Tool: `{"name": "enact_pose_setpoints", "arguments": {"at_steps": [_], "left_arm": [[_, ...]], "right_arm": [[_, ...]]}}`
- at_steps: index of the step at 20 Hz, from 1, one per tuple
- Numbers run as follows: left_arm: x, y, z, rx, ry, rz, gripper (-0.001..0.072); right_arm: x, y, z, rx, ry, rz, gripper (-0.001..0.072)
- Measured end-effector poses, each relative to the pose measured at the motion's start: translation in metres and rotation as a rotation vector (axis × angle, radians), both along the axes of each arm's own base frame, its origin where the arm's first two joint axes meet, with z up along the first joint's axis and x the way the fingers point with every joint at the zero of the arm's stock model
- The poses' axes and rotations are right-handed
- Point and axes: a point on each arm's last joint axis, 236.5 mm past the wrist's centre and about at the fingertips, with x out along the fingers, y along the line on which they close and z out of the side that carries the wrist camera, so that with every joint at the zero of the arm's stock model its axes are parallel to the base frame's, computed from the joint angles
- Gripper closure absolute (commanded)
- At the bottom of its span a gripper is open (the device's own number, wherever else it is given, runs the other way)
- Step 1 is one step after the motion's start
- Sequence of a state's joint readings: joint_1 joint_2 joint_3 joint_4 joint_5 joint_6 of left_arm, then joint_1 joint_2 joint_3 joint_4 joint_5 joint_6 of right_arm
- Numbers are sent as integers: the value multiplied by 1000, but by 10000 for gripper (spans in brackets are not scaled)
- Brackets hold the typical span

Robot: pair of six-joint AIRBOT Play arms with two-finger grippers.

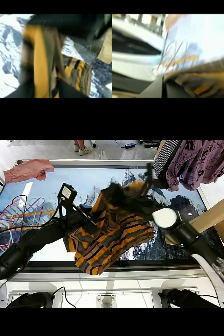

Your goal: Fold the clothes and pants, and hang the long-sleeved shirts on hangers.

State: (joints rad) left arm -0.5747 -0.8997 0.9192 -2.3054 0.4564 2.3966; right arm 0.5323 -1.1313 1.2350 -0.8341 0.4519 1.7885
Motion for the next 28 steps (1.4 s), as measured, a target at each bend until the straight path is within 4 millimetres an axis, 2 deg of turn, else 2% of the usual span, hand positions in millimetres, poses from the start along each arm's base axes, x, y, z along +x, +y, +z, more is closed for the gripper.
{"name": "enact_pose_setpoints", "arguments": {"at_steps": [4, 6, 8, 10, 13, 15, 17, 20, 22, 24, 28], "left_arm": [[-17, 11, 40, -53, -81, 2, 287], [-29, 20, 66, -87, -135, 4, 287], [-41, 28, 87, -117, -181, 6, 287], [-49, 34, 100, -136, -211, 6, 287], [-55, 38, 108, -148, -231, 6, 287], [-56, 38, 110, -150, -234, 6, 287], [-56, 38, 110, -151, -235, 6, 287], [-53, 35, 103, -139, -217, 1, 284], [-50, 28, 87, -121, -164, -14, 149], [-45, 17, 59, -87, -66, -38, 67], [-31, -11, -16, -10, 160, -88, 66]], "right_arm": [[19, -66, 40, -37, -74, -86, 691], [23, -95, 65, -68, -115, -109, 691], [21, -115, 84, -101, -147, -118, 691], [15, -122, 89, -143, -155, -97, 691], [9, -121, 85, -189, -149, -53, 691], [4, -114, 74, -223, -124, -5, 691], [-6, -98, 55, -261, -90, 74, 691], [-20, -68, 14, -342, -35, 190, 691], [-26, -52, -13, -388, -4, 244, 691], [-28, -40, -31, -417, 12, 278, 691], [-29, -28, -44, -433, 10, 306, 691]]}}
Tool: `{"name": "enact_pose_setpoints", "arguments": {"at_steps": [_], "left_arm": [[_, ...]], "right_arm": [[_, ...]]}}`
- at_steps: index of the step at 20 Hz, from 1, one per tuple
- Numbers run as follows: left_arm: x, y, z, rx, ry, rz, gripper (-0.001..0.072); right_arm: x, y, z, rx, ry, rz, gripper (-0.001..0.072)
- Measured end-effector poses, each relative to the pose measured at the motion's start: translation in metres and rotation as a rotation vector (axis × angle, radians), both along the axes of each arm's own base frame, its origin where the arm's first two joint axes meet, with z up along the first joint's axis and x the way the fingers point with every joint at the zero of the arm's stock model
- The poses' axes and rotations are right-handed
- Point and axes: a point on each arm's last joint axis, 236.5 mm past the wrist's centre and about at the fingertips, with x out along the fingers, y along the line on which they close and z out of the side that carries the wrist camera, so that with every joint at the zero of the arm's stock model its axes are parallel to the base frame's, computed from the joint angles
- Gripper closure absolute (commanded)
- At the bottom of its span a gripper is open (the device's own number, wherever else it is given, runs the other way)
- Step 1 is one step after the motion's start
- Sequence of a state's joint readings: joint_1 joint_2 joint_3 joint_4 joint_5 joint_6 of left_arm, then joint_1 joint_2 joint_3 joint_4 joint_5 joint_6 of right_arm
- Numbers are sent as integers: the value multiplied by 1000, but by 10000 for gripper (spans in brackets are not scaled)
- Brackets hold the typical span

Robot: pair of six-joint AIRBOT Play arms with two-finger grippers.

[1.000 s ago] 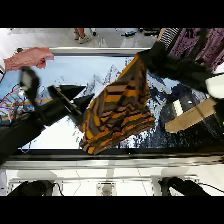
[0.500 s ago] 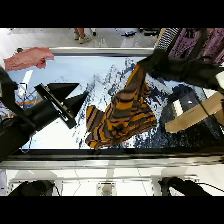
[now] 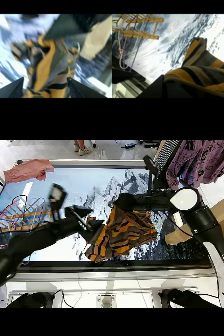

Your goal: Fold the clothes and pants, and hang the long-sleeved shirts on hangers.

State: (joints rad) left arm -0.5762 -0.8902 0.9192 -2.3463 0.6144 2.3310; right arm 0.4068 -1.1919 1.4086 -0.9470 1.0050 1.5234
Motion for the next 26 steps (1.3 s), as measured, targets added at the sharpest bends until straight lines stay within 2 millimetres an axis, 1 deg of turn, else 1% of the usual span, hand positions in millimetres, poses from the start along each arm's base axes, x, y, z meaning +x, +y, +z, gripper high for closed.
{"name": "enact_pose_setpoints", "arguments": {"at_steps": [2, 4, 6, 10, 11, 12, 13, 14, 15, 19, 20, 22, 23, 25, 26], "left_arm": [[2, -15, -28, 23, 58, -41, 66], [1, -28, -47, 48, 73, -84, 66], [2, -37, -56, 61, 55, -104, 67], [5, -48, -60, 73, 3, -117, 77], [6, -49, -61, 77, -7, -118, 98], [7, -50, -63, 79, -11, -118, 214], [9, -51, -64, 80, -16, -113, 354], [13, -52, -67, 83, -20, -103, 563], [18, -52, -69, 83, -24, -89, 682], [37, -50, -74, 80, -44, -21, 685], [40, -49, -74, 79, -46, -11, 685], [44, -47, -75, 84, -56, 3, 685], [45, -46, -76, 88, -55, 4, 685], [47, -41, -80, 100, -42, 3, 686], [48, -38, -83, 107, -31, 5, 686]], "right_arm": [[0, 3, -2, -2, -4, 10, 691], [0, 4, -3, -5, -7, 15, 691], [-1, 6, -3, -2, -10, 24, 691], [-2, 9, -1, 9, -16, 36, 690], [-3, 10, -1, 12, -15, 37, 690], [-3, 10, 0, 16, -15, 39, 690], [-3, 11, 1, 21, -15, 40, 690], [-4, 12, 2, 25, -14, 42, 690], [-4, 12, 2, 26, -13, 42, 690], [-5, 13, 2, 30, -12, 45, 689], [-4, 13, 2, 29, -16, 47, 612], [-4, 12, 2, 20, -25, 50, 327], [-3, 10, 2, 12, -31, 49, 240], [1, 1, 6, -1, -52, 34, 233], [4, -6, 10, -6, -65, 19, 234]]}}
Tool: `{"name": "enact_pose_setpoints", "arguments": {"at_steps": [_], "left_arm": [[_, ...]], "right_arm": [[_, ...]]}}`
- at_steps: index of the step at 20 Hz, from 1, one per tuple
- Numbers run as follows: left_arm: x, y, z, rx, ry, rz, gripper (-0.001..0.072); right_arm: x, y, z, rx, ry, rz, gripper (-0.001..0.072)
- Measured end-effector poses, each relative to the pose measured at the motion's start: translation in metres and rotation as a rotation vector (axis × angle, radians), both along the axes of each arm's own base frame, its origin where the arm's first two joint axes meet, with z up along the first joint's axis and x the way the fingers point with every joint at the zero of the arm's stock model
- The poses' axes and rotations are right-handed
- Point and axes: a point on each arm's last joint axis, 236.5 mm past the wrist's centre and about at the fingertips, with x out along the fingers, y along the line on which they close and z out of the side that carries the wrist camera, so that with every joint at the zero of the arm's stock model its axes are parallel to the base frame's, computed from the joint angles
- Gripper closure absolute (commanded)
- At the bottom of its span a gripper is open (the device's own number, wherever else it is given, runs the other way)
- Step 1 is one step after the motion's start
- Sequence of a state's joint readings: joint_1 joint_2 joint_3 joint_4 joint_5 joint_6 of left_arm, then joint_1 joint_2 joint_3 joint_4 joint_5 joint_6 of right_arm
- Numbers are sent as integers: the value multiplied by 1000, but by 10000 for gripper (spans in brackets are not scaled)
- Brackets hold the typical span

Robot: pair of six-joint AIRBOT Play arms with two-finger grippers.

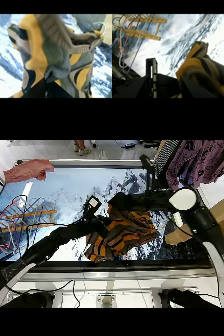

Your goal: Fold the clothes and pants, and hang the long-sleeved shirts on hangers.

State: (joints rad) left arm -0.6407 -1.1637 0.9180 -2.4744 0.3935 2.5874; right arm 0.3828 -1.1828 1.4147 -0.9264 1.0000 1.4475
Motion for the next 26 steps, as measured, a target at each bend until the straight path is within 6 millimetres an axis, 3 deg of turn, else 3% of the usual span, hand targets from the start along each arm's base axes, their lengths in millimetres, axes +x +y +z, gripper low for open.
{"name": "enact_pose_setpoints", "arguments": {"at_steps": [2, 6, 9, 12, 15, 19, 26], "left_arm": [[6, 10, -5, 17, 13, 20, 686], [19, 29, -11, 41, 28, 65, 686], [23, 34, -13, 48, 32, 78, 686], [24, 36, -13, 50, 34, 84, 686], [25, 37, -14, 51, 35, 87, 685], [25, 38, -14, 52, 34, 87, 685], [25, 38, -14, 53, 34, 87, 685]], "right_arm": [[8, -25, 10, -11, -21, -49, 238], [15, -100, 18, -52, -2, -180, 239], [-1, -149, -2, -89, 95, -256, 248], [-20, -182, -38, -85, 222, -345, 247], [-38, -198, -84, -61, 358, -412, 247], [-42, -206, -127, -2, 444, -502, 248], [-18, -203, -154, 131, 426, -576, 250]]}}
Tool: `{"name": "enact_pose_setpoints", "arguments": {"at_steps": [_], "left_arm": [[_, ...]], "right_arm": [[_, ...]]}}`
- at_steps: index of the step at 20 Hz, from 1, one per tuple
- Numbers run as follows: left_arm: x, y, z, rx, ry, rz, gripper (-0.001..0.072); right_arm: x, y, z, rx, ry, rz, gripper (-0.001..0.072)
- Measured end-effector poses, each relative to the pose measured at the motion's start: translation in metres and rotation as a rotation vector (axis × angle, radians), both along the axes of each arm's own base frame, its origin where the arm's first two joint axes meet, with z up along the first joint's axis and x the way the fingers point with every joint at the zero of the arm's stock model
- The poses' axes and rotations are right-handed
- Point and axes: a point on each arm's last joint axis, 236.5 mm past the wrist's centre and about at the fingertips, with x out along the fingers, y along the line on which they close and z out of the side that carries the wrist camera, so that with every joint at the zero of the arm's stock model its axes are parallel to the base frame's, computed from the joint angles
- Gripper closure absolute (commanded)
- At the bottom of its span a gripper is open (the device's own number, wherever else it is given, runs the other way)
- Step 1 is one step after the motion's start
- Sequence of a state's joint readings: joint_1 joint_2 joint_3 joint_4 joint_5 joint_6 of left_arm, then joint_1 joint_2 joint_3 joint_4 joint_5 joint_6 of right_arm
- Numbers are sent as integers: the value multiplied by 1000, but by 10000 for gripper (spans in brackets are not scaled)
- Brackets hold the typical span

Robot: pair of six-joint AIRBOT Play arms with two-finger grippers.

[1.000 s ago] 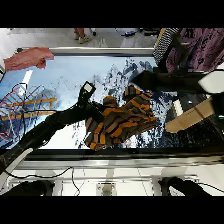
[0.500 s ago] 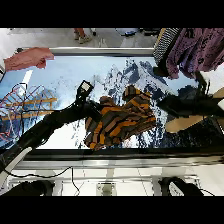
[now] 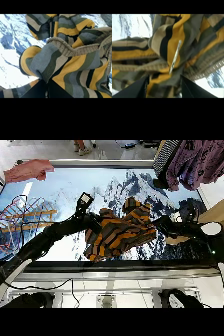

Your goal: Fold the clothes and pants, and hang the long-sleeved shirts on hangers.

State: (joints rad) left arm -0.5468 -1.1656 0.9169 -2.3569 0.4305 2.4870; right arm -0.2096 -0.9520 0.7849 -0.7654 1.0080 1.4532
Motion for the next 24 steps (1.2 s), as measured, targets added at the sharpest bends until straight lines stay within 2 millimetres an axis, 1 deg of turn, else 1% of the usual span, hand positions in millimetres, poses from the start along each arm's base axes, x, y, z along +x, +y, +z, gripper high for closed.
{"name": "enact_pose_setpoints", "arguments": {"at_steps": [1, 3, 4, 6, 9, 10, 11, 13, 14, 15, 16, 17, 18, 20, 22, 23, 24], "left_arm": [[0, 0, 0, 0, 0, 0, 685], [0, 0, 0, 0, 0, 0, 685], [0, 0, 0, 0, 0, 0, 685], [0, 0, 0, 0, 0, 0, 685], [0, 0, 0, 0, 0, 0, 685], [0, 0, 0, 0, 0, 0, 684], [0, 0, 0, 0, 0, 0, 684], [0, 0, 0, 0, 0, -1, 677], [-2, -1, -1, 2, 6, -6, 604], [-4, -1, -2, 3, 11, -13, 394], [-7, -2, 0, 0, 18, -21, 227], [-12, -3, 3, -9, 28, -34, 177], [-19, -5, 11, -27, 32, -47, 169], [-35, -7, 43, -86, 16, -76, 169], [-56, -3, 88, -152, -44, -105, 175], [-68, 2, 112, -185, -86, -117, 193], [-79, 6, 133, -213, -124, -127, 195]], "right_arm": [[5, 1, -2, 13, -12, -3, 251], [15, 8, -2, 59, -42, 3, 337], [20, 12, -2, 82, -57, 12, 474], [27, 20, 2, 124, -84, 18, 687], [34, 30, 16, 171, -134, 40, 689], [36, 34, 27, 188, -160, 58, 689], [39, 37, 39, 206, -191, 72, 689], [46, 44, 72, 235, -270, 107, 689], [51, 46, 91, 245, -315, 119, 689], [54, 47, 110, 249, -359, 132, 689], [58, 47, 132, 250, -408, 141, 689], [61, 48, 152, 250, -453, 149, 689], [62, 49, 174, 245, -500, 160, 689], [64, 49, 215, 237, -590, 173, 689], [64, 48, 252, 219, -673, 174, 689], [63, 47, 269, 216, -712, 175, 689], [61, 47, 283, 213, -741, 174, 689]]}}
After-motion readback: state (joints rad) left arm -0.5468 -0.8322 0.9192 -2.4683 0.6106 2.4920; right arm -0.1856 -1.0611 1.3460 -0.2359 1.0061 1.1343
